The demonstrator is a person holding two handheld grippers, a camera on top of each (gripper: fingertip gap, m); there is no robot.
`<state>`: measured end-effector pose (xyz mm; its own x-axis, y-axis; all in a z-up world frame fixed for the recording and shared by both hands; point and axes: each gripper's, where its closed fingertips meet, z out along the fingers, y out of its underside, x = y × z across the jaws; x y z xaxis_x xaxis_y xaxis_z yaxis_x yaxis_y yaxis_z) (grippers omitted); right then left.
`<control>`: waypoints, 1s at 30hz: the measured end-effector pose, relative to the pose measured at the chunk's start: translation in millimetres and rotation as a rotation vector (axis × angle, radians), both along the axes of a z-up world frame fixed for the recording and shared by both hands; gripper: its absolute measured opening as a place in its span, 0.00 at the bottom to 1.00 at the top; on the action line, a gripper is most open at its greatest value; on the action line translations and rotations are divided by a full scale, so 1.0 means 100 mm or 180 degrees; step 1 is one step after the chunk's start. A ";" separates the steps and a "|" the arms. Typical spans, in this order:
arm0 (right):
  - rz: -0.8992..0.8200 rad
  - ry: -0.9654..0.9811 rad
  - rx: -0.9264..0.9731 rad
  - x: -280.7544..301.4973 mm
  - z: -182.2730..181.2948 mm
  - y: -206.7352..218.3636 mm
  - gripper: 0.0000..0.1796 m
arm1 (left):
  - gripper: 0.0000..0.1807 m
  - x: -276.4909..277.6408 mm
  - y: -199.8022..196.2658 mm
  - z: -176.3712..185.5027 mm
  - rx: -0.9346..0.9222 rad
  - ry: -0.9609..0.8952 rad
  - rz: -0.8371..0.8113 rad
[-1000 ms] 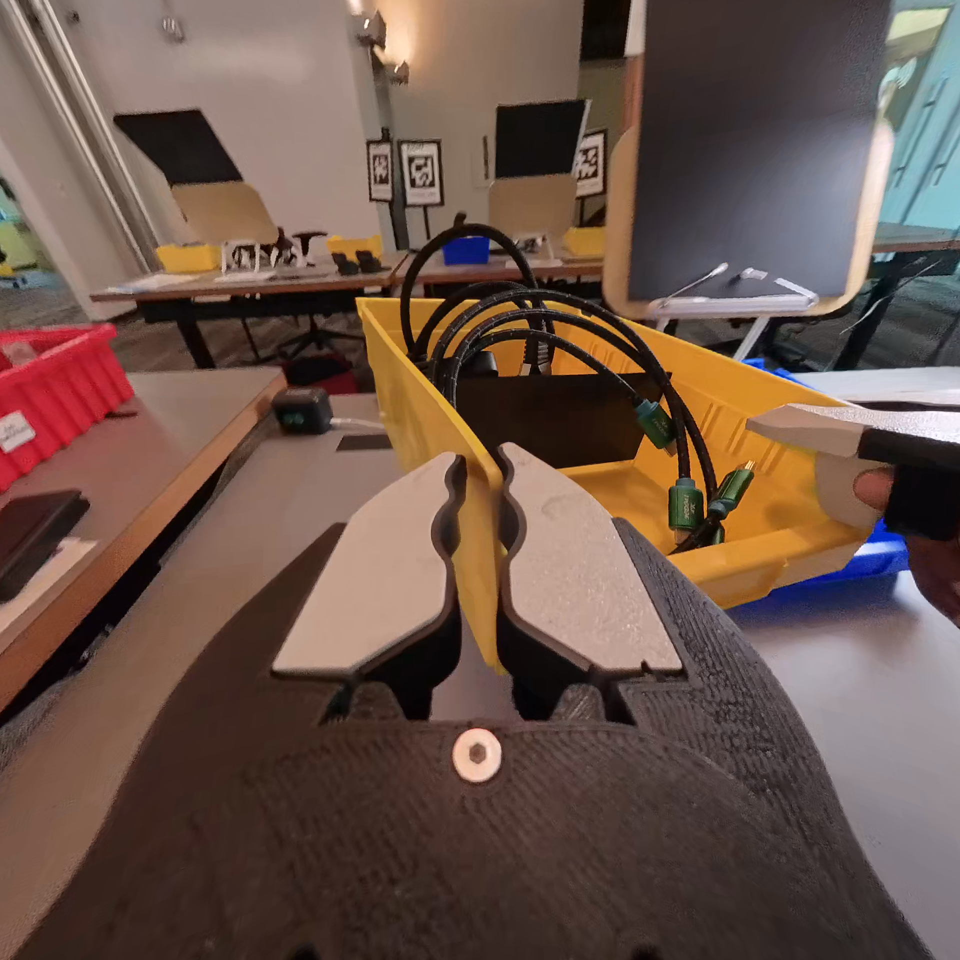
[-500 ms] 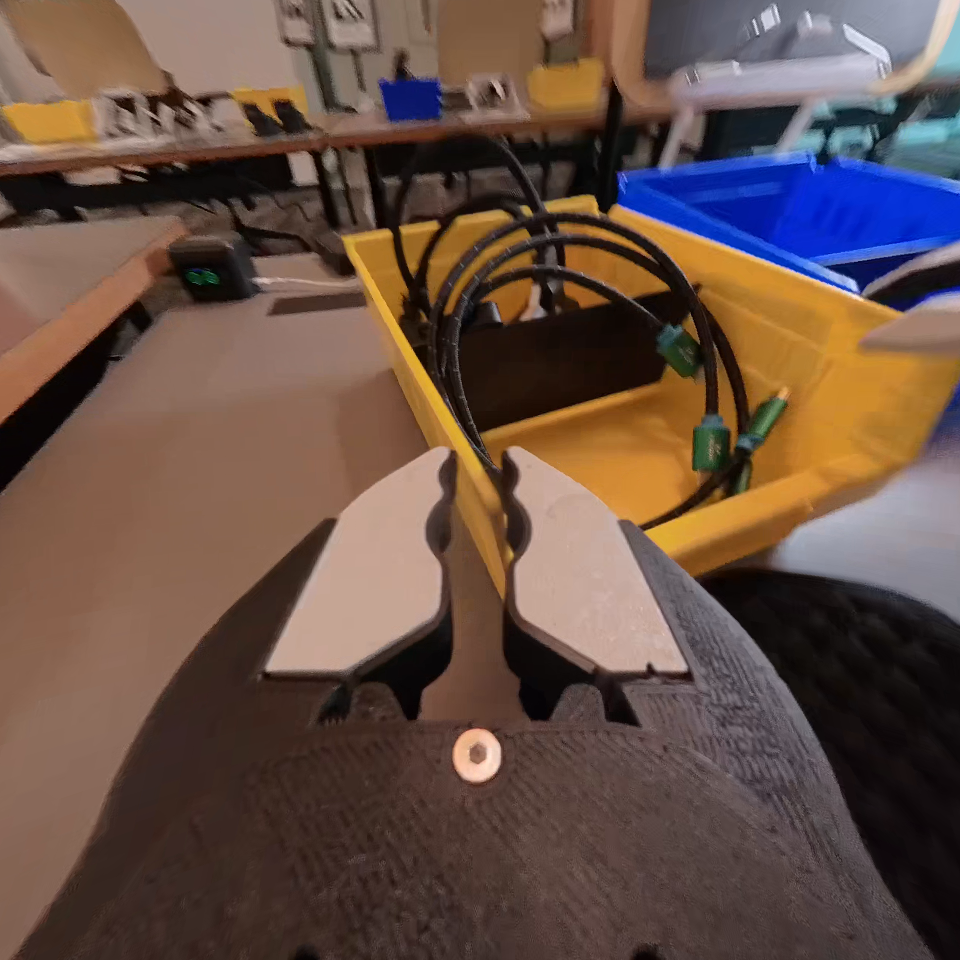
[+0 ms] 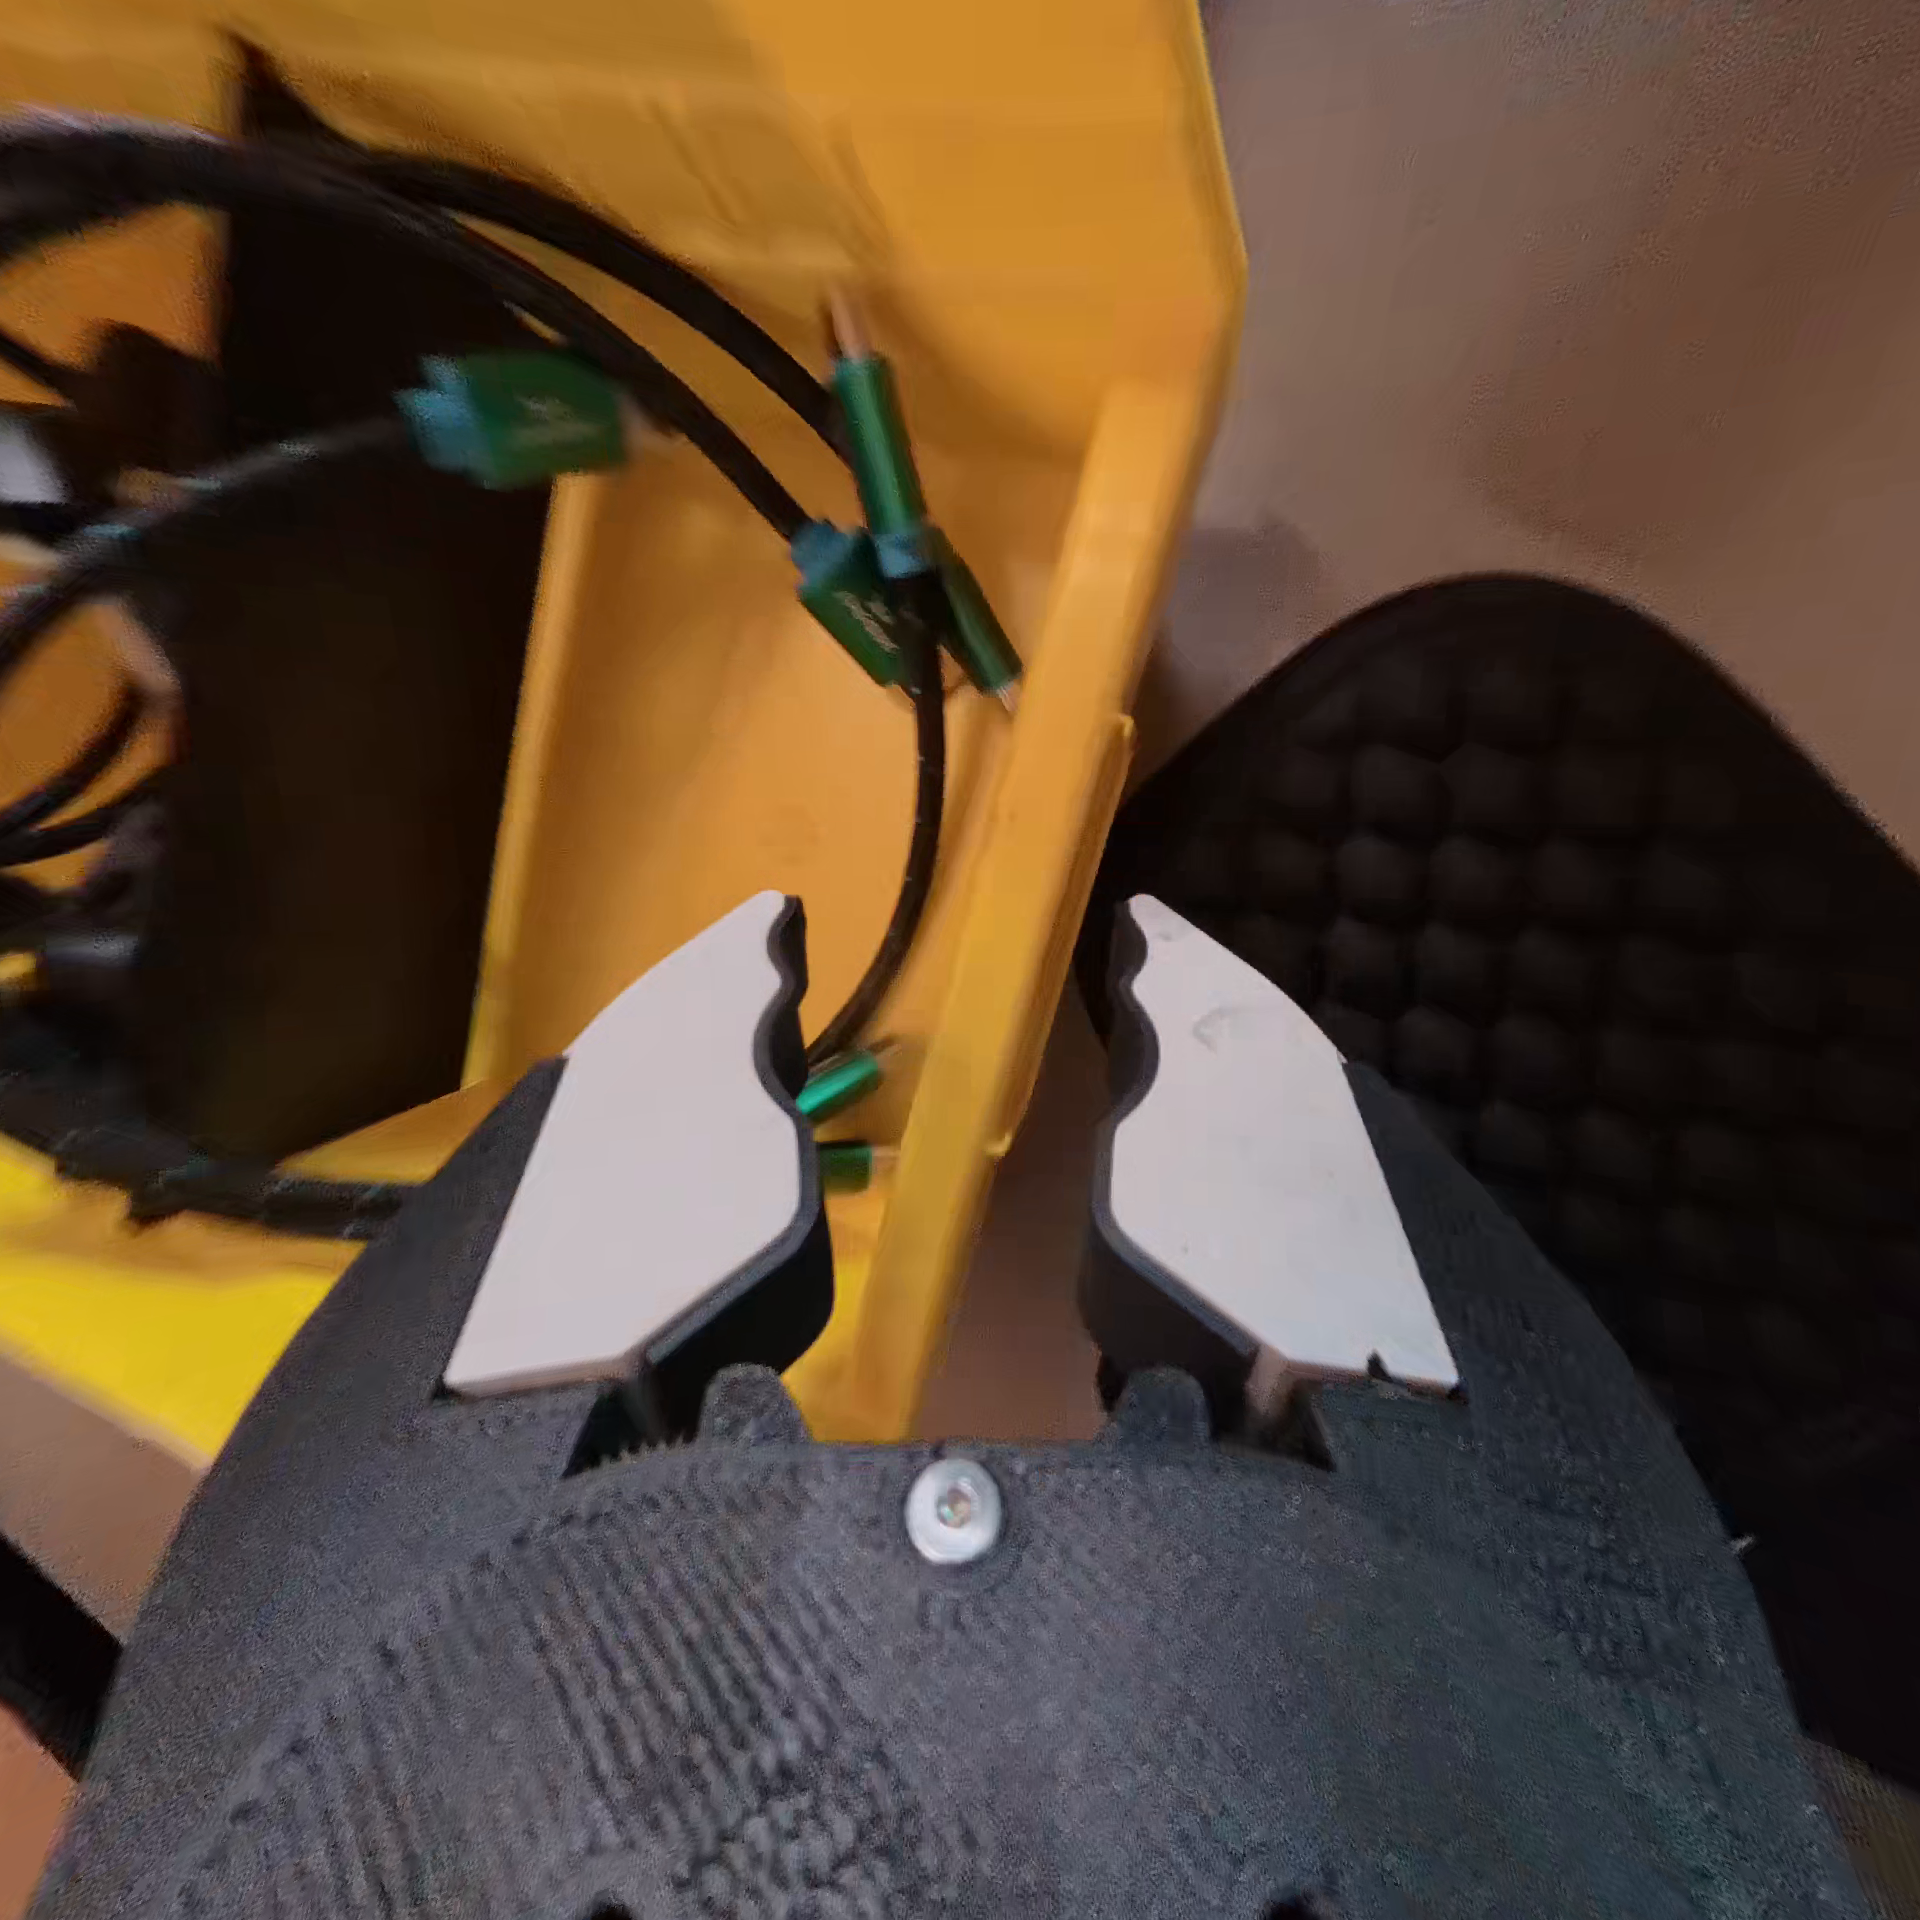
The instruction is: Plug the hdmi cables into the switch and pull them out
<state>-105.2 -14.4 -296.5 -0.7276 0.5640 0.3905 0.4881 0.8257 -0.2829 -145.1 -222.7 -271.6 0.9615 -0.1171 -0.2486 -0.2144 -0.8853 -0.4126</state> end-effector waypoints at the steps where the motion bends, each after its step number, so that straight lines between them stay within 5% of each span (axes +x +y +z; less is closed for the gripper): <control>1: -0.0014 0.0010 -0.0013 -0.01 -0.02 0.00 0.17 | 0.28 -0.01 0.01 -0.10 -0.0178 -0.0052 -0.0071; 4: -0.0053 0.0075 -0.0183 0.07 0.01 0.02 0.17 | 0.14 0.06 0.05 -0.22 -0.0445 -0.0292 -0.0307; 19: -0.0912 0.0170 0.0072 1.21 0.00 1.41 0.17 | 0.14 -0.22 0.48 -0.20 -0.0294 -0.0021 -0.0232; 30: -0.1091 0.0145 0.0237 1.36 -0.01 2.30 0.17 | 0.15 -0.57 0.81 -0.19 -0.0214 0.0133 -0.0307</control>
<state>30.4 215.8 -297.3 -0.4819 0.7411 0.4675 0.7286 0.6353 -0.2561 -202.0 -141.3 -291.0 0.9340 -0.2261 -0.2766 -0.3156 -0.8852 -0.3419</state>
